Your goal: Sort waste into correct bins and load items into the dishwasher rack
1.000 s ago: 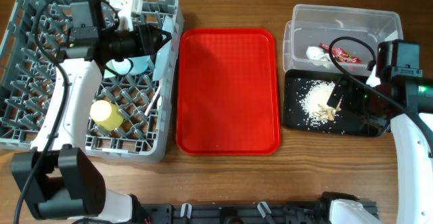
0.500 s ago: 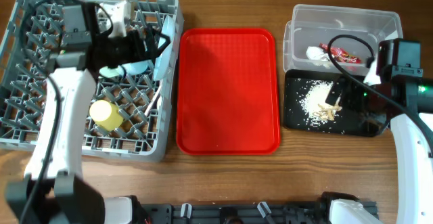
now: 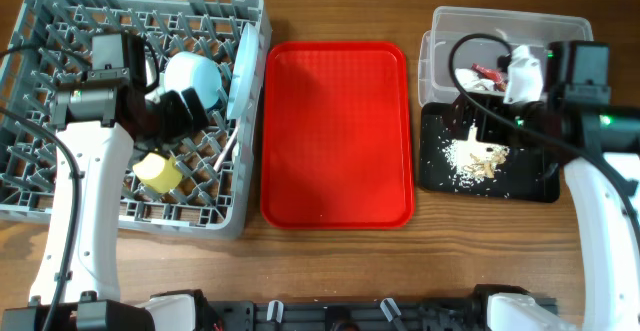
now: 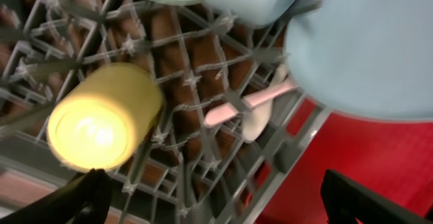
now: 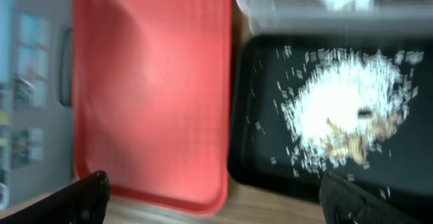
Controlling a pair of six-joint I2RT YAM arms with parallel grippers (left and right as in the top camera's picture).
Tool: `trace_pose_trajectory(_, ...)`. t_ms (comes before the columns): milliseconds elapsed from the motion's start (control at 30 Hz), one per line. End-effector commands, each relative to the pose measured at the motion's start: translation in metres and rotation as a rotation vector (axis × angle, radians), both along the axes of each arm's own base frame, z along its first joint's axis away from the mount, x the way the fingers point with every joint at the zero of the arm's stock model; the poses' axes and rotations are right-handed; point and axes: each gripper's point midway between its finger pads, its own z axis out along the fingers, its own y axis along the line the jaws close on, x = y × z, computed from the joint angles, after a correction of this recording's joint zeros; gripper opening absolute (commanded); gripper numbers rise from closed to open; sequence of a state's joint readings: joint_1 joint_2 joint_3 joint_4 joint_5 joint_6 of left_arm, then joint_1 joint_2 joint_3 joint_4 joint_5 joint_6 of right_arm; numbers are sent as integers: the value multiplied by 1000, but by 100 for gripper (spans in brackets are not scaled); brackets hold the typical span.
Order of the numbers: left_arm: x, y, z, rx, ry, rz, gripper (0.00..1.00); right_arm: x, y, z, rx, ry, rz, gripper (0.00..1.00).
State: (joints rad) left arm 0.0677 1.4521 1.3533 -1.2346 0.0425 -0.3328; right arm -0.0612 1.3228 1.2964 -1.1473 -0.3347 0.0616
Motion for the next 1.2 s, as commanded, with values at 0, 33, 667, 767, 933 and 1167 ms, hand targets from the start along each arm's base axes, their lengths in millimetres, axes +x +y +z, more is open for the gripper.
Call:
trace_pose_trajectory(0,-13,7,0,34,49,28,100,-6,-8,-16,-51,74,-8,100)
trace_pose_trajectory(33,-15,6,0,33,56,20,100,-7,-8,-16,-50,75,-10,100)
trace_pose_trajectory(667,-90,-34,50,-20,-599,-230,100,-72,-30,49,-168,-501,-167,99)
trace_pose_trajectory(767,-100,-35,52,-10,-651,-232,100,-82,-29,57,-166,-547,-170,100)
trace_pose_trajectory(933,-105,-35,60,-2,-696,-234,100,-86,-29,59,-166,-559,-170,100)
trace_pose_trajectory(1167,-106,-35,58,-2,-690,-233,100,-86,-29,58,-166,-554,-170,100)
